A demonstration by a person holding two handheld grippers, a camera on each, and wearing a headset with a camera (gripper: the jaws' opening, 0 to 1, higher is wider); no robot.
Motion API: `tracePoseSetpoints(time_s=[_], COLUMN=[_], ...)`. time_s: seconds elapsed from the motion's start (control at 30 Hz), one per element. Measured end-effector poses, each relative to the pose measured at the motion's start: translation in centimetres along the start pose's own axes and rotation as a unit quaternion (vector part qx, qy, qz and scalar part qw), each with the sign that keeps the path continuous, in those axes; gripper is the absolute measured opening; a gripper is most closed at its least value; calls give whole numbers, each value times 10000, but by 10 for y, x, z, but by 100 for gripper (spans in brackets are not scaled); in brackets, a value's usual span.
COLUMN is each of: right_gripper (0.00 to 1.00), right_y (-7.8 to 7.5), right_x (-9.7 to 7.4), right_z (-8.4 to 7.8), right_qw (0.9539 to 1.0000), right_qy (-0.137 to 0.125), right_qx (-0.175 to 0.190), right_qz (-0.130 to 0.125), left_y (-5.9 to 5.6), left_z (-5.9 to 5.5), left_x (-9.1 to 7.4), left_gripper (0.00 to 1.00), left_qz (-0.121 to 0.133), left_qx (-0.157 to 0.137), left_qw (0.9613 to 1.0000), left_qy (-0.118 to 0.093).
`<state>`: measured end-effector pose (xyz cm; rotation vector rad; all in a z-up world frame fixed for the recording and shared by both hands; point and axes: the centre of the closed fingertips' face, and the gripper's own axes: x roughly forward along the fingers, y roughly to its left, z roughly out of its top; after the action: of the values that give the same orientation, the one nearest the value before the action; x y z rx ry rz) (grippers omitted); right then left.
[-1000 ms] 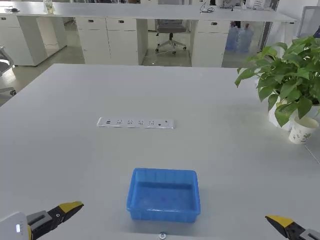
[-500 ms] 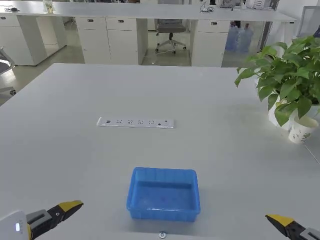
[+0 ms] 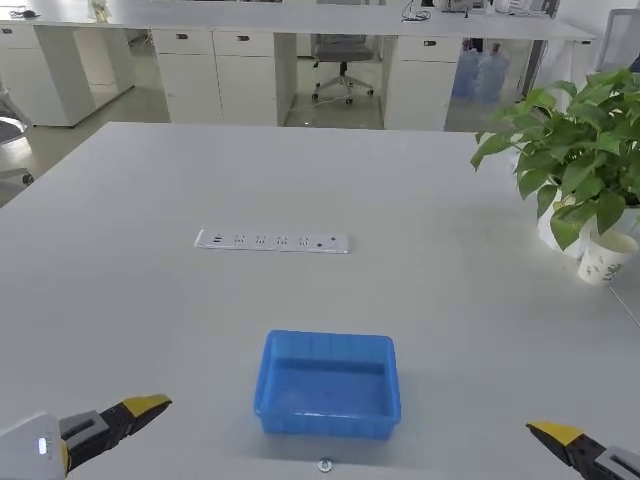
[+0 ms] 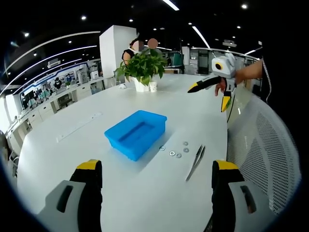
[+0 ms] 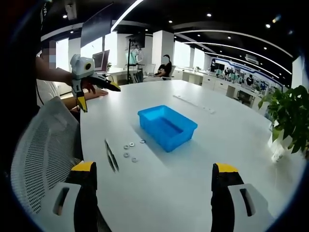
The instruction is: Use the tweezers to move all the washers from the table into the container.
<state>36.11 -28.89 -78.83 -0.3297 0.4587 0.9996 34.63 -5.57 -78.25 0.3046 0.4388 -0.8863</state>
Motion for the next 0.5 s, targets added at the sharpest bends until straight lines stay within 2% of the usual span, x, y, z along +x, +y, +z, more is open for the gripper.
tracePoseSetpoints(time_s=[0.4, 0.5], right_gripper=[98, 97], right_y=[4, 11], right_x=[3, 3], right_z=[3, 4], right_qw=[9997, 9989], right_qy=[75, 180], right_qx=[-134, -220], right_qz=[169, 377], left_y=[-5, -7], left_z=[-2, -2], left_x=[-1, 0], left_gripper=[99, 99], left_qz=[-93, -176], left_qx=[70, 111], left_qw=[9999, 9997], left_qy=[86, 126])
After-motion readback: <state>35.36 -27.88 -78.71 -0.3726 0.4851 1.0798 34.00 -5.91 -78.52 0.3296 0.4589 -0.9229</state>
